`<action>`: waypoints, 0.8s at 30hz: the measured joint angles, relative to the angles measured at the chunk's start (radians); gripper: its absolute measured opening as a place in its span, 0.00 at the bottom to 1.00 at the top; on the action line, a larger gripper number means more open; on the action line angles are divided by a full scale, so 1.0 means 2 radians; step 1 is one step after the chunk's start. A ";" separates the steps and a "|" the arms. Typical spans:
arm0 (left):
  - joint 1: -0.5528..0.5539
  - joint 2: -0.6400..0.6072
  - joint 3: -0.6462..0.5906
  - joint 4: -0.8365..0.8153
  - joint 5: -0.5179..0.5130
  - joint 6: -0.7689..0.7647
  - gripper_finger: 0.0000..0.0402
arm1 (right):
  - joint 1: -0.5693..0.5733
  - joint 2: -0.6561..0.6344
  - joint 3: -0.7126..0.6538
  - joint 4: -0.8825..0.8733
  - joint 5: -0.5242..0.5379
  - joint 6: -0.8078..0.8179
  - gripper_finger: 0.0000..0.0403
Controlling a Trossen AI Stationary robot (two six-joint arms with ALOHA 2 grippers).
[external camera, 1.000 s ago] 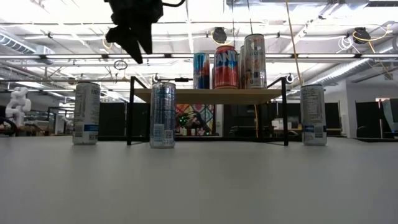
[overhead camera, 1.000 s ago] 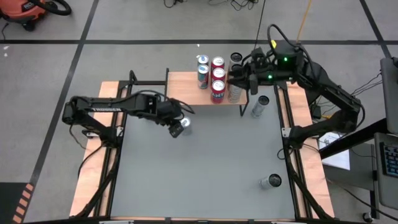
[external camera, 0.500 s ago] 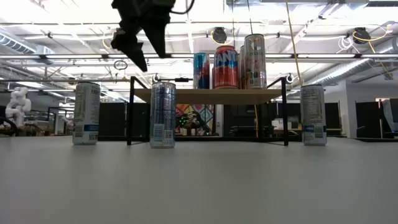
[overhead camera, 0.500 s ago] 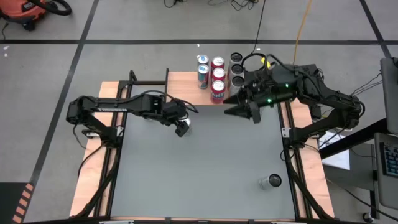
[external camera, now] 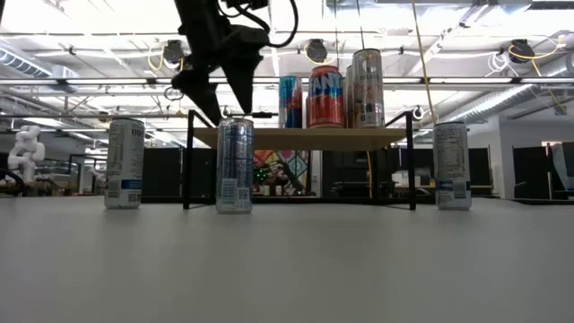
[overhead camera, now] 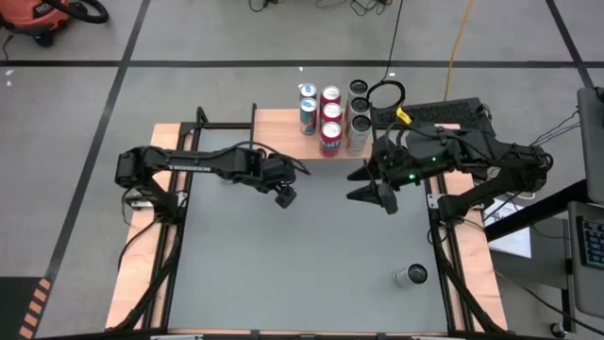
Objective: Place canned beverage on shelf
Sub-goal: Put the blue can on the shelf aligned with the other blue can
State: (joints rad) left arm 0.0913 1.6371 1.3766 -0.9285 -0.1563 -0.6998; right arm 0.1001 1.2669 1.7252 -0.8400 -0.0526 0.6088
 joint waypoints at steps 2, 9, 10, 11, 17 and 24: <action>0.003 0.001 0.000 0.004 0.001 0.001 0.91 | 0.000 0.000 0.000 -0.010 0.000 -0.004 0.69; 0.015 0.019 0.001 0.013 0.003 -0.004 0.91 | -0.001 -0.001 0.000 -0.019 0.001 -0.053 0.69; 0.017 0.023 0.001 0.010 0.009 -0.005 0.91 | -0.002 -0.001 0.000 -0.020 0.001 -0.062 0.69; 0.017 0.027 0.000 0.009 0.013 -0.005 0.91 | -0.003 -0.001 0.000 -0.021 0.001 -0.069 0.69; 0.015 0.040 0.000 0.012 0.017 -0.040 0.91 | -0.005 -0.005 0.000 -0.049 0.001 -0.105 0.69; 0.012 0.040 0.000 0.012 -0.002 -0.063 0.80 | -0.005 -0.014 0.000 -0.070 0.001 -0.122 0.69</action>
State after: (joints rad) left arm 0.1154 1.7176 1.3769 -0.9050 -0.1611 -0.8258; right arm 0.0906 1.2383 1.7252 -0.9804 -0.0514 0.3653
